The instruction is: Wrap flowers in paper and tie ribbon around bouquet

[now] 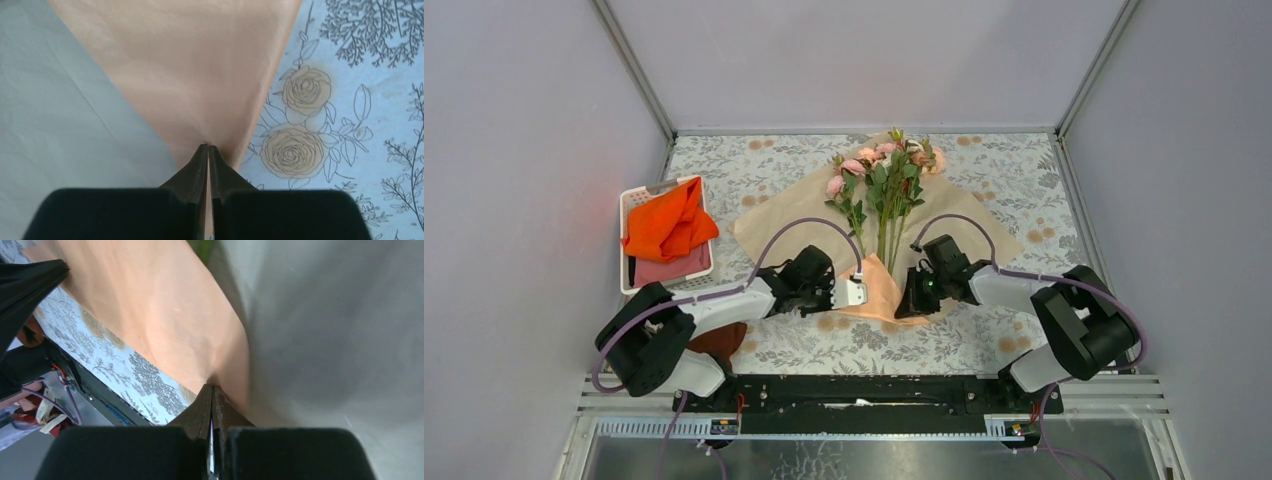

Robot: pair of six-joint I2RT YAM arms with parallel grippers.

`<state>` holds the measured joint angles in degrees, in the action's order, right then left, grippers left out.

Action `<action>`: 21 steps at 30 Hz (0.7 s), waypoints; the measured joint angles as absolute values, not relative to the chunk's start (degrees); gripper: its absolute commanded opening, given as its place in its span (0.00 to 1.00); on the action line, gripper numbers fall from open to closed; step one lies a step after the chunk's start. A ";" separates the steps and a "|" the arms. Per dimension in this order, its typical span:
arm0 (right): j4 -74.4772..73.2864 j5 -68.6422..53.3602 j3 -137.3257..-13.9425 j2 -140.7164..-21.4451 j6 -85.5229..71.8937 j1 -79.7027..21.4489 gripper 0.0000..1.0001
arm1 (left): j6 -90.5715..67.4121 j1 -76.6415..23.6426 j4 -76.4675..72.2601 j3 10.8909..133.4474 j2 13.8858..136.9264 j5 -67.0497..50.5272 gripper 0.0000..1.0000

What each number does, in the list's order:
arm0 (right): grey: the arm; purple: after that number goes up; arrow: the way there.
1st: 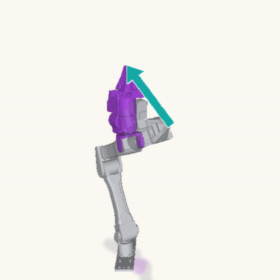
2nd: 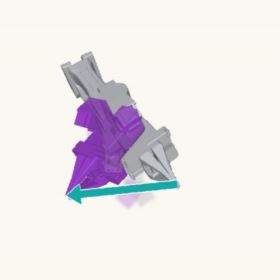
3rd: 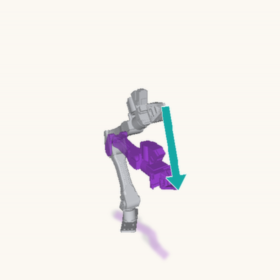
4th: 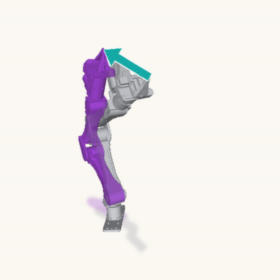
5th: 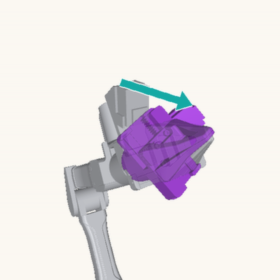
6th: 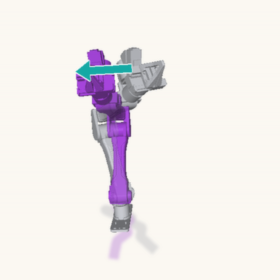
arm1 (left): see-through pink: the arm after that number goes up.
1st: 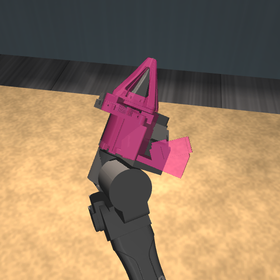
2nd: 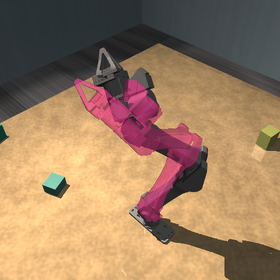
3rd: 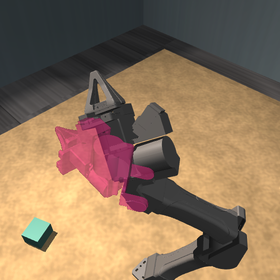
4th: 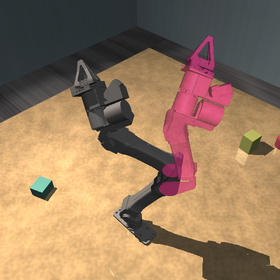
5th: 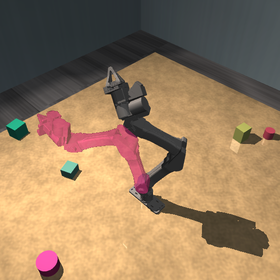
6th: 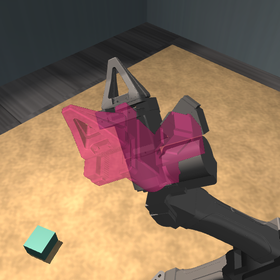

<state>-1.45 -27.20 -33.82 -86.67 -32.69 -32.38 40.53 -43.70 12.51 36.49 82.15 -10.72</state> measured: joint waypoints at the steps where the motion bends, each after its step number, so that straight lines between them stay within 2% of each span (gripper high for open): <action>1: -2.07 -25.65 -33.30 -86.15 -32.56 -32.10 0.00 | 40.86 -43.62 12.73 35.97 81.47 -10.48 0.10; 7: -4.80 -21.28 -30.17 -80.40 -32.40 -30.76 0.00 | 43.51 -40.47 15.88 33.34 77.47 -10.07 0.09; 16: -5.32 -20.84 -30.09 -80.01 -32.40 -30.74 0.00 | 48.16 -31.42 24.49 29.89 69.63 -7.40 0.12; 21: -6.20 -20.75 -30.68 -80.31 -32.32 -30.74 0.00 | 45.58 -31.33 33.71 39.07 70.04 -10.02 0.14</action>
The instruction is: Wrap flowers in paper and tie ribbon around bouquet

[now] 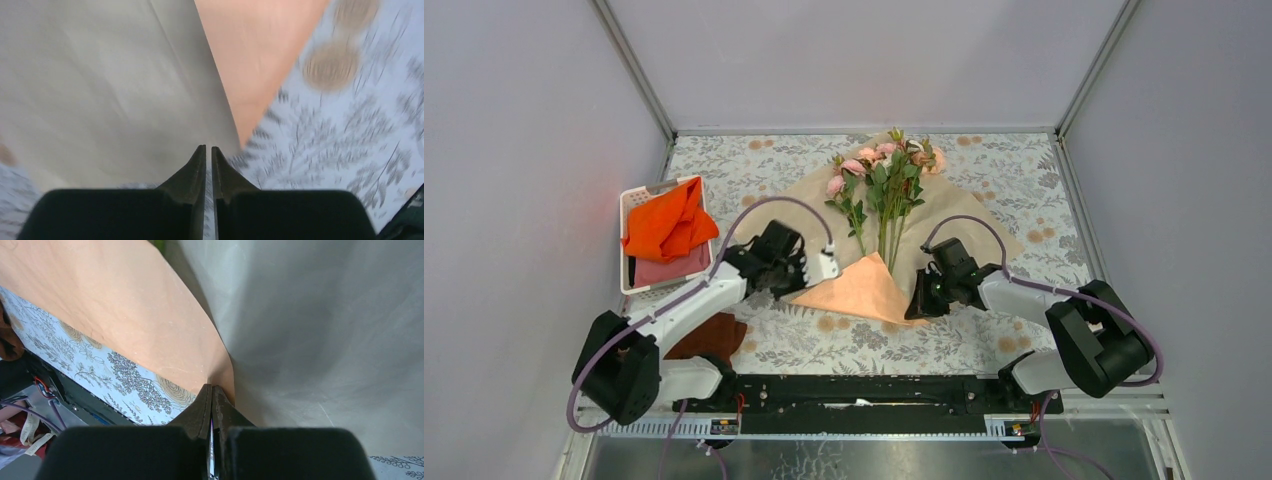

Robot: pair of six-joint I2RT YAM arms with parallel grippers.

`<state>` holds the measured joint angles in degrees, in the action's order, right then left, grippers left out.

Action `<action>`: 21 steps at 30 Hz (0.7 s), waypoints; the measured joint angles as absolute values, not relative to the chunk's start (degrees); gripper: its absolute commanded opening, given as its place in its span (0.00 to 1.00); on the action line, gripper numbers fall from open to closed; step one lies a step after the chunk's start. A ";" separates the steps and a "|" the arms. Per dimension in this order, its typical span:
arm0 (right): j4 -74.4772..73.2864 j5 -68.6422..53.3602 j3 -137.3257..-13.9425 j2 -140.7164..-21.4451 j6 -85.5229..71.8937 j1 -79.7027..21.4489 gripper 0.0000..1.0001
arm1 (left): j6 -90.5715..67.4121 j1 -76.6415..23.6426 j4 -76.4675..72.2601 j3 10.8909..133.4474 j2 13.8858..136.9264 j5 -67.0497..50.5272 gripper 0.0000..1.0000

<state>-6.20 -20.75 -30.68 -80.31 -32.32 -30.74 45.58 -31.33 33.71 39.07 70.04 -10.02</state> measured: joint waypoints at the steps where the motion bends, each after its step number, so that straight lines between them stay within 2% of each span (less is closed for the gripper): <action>1: -6.37 -20.73 -30.81 -80.42 -32.29 -30.74 0.00 | 44.23 -32.23 34.28 43.35 71.42 -11.33 0.15; 7: -7.01 -20.36 -30.92 -80.16 -32.29 -30.74 0.00 | 39.22 -44.75 30.59 55.92 80.77 -14.83 0.32; 11: -7.40 -19.92 -30.92 -79.85 -32.49 -30.74 0.00 | 35.57 -51.03 26.41 58.81 89.73 -16.25 0.34; 17: -10.15 -15.84 -30.92 -77.49 -32.82 -30.37 0.00 | 29.65 -51.18 18.04 59.40 99.68 -14.22 0.34; 20: -12.53 -12.73 -30.89 -75.26 -32.84 -28.14 0.05 | 27.68 -51.11 15.84 59.61 102.83 -14.15 0.34; 21: -13.34 -11.29 -30.87 -74.00 -32.86 -26.89 0.11 | 27.27 -51.05 15.35 59.94 102.91 -14.11 0.34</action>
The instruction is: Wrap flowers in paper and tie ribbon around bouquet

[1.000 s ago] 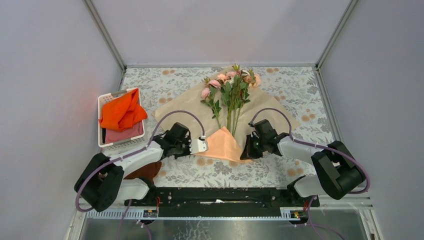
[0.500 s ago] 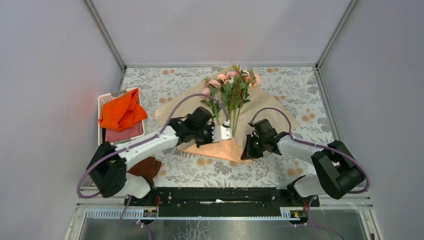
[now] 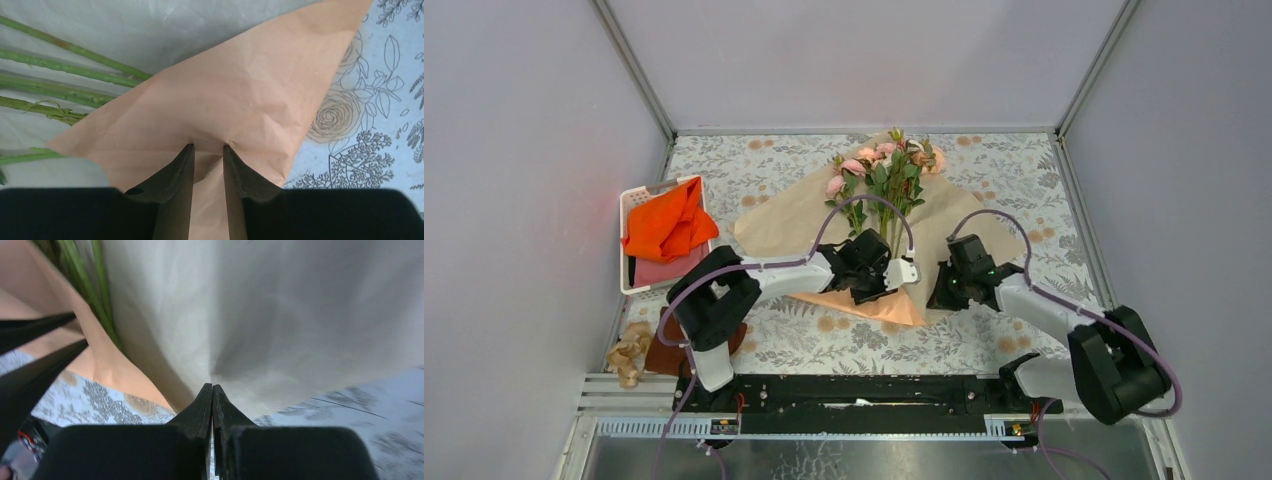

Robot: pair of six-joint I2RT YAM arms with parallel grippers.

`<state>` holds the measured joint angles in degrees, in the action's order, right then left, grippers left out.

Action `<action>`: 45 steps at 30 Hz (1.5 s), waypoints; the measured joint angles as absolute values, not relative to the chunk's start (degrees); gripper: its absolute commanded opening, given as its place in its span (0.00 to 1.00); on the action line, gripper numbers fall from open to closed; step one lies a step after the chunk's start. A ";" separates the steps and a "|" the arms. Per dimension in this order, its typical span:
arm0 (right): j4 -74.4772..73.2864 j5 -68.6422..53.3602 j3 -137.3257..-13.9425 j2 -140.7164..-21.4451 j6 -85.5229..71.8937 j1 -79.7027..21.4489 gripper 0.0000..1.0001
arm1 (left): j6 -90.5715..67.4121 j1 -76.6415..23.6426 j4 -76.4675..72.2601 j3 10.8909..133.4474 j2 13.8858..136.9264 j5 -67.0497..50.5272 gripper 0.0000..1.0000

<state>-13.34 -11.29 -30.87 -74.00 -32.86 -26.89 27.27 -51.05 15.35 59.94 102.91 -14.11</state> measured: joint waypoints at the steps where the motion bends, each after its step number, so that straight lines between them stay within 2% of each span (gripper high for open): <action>1: -13.89 -10.22 -30.85 -72.71 -32.99 -25.82 0.25 | 26.98 -51.03 14.79 60.05 103.09 -14.13 0.34; 3: -14.59 -7.62 -30.37 -68.51 -33.76 -22.76 0.43 | 26.39 -51.03 14.00 60.05 103.59 -14.17 0.34; 4: -14.66 -6.22 -29.87 -65.84 -34.37 -20.86 0.60 | 26.20 -51.00 13.76 60.05 103.61 -14.22 0.34; 6: -14.61 -3.44 -28.34 -60.25 -35.64 -16.05 0.79 | 25.74 -51.00 13.61 60.05 103.68 -14.33 0.34; 8: -14.74 -0.43 -26.59 -55.46 -37.58 -11.46 0.85 | 25.39 -50.98 13.47 60.03 103.68 -14.41 0.34; 13: -14.26 1.89 -21.65 -50.59 -42.41 -4.08 0.86 | 25.17 -51.00 12.95 59.77 103.66 -14.70 0.34; 21: -3.11 -2.79 -20.12 -60.38 -48.14 -0.34 0.75 | 25.17 -51.00 12.12 59.27 103.44 -15.07 0.34; 30: 7.22 -8.29 -18.52 -65.08 -51.88 1.56 0.66 | 25.19 -51.00 12.10 59.24 103.44 -15.07 0.34; 33: 8.88 -9.50 -17.69 -65.34 -52.12 1.56 0.57 | 25.17 -51.00 12.10 59.24 103.44 -15.07 0.34; 36: 10.59 -11.75 -16.53 -65.56 -52.29 1.56 0.42 | 25.17 -51.00 12.12 59.27 103.44 -15.07 0.34; 41: 9.15 -14.50 -16.51 -67.09 -49.52 1.56 0.01 | 25.10 -51.00 12.16 59.33 103.44 -15.00 0.34; 45: 4.36 -14.70 -19.33 -66.28 -44.62 1.56 0.00 | 24.91 -50.98 12.14 59.33 103.44 -15.00 0.34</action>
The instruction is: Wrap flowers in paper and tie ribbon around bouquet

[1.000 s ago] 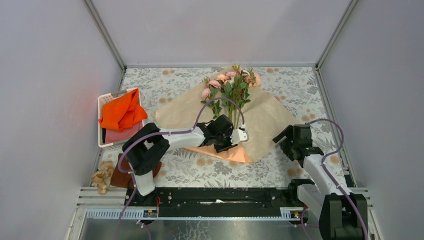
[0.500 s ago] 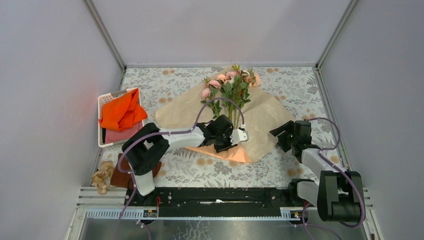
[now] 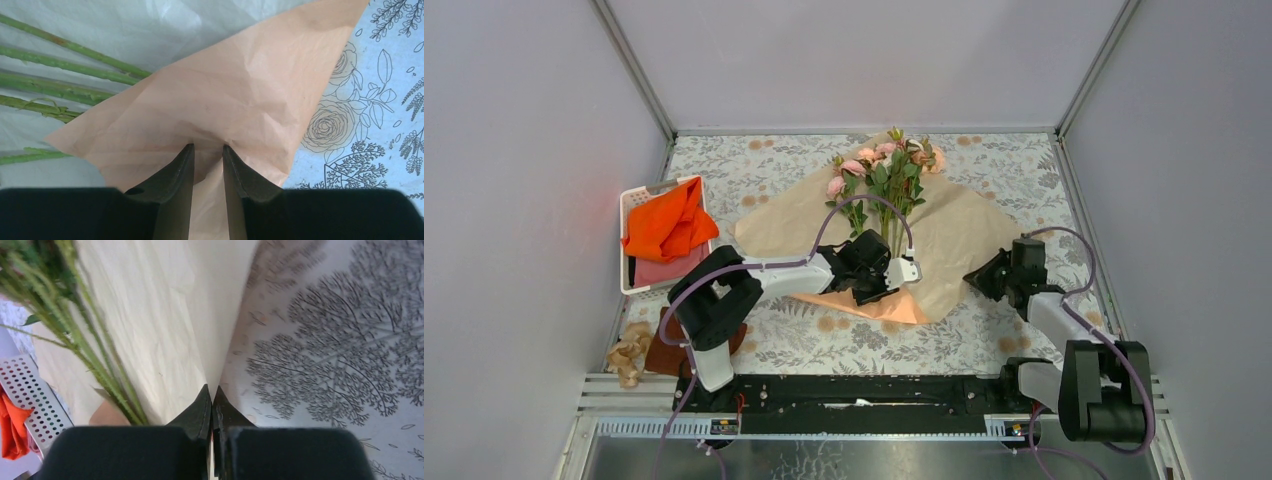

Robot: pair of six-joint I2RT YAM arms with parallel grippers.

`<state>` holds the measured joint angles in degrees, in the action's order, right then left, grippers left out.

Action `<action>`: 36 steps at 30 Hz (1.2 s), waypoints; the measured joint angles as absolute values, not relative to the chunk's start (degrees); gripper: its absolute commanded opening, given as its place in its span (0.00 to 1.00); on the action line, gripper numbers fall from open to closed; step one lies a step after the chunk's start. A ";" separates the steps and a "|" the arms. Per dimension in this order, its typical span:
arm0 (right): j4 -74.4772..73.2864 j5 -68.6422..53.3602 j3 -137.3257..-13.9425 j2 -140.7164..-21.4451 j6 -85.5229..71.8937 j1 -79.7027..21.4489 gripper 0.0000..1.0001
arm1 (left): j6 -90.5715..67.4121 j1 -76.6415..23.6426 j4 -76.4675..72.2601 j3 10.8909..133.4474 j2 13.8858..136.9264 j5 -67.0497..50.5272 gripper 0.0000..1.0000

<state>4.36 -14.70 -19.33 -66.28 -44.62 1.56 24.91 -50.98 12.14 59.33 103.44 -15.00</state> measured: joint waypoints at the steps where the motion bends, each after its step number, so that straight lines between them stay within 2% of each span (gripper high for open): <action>1: 3.03 -14.72 -20.58 -65.63 -43.29 1.54 0.00 | 24.82 -50.92 12.14 59.33 103.44 -15.03 0.34; 6: -2.55 -14.68 -28.99 -60.77 -37.98 -0.64 0.00 | 24.60 -50.48 11.46 59.05 103.44 -15.07 0.34; 12: -2.90 -15.40 -36.53 -60.16 -36.49 -10.22 0.00 | 24.08 -49.47 9.56 58.35 103.44 -15.75 0.36; 25: 3.68 -13.74 -44.80 -71.92 -39.09 -27.24 0.00 | 17.10 -40.03 5.06 57.39 103.94 -24.67 0.38; 36: 16.99 -13.15 -45.15 -85.12 -43.31 -33.28 0.00 | -0.25 -30.72 -4.08 57.19 109.65 -41.34 0.36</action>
<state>16.99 -13.15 -45.15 -85.12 -43.31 -33.28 -0.25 -30.72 -4.08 57.19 109.65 -41.34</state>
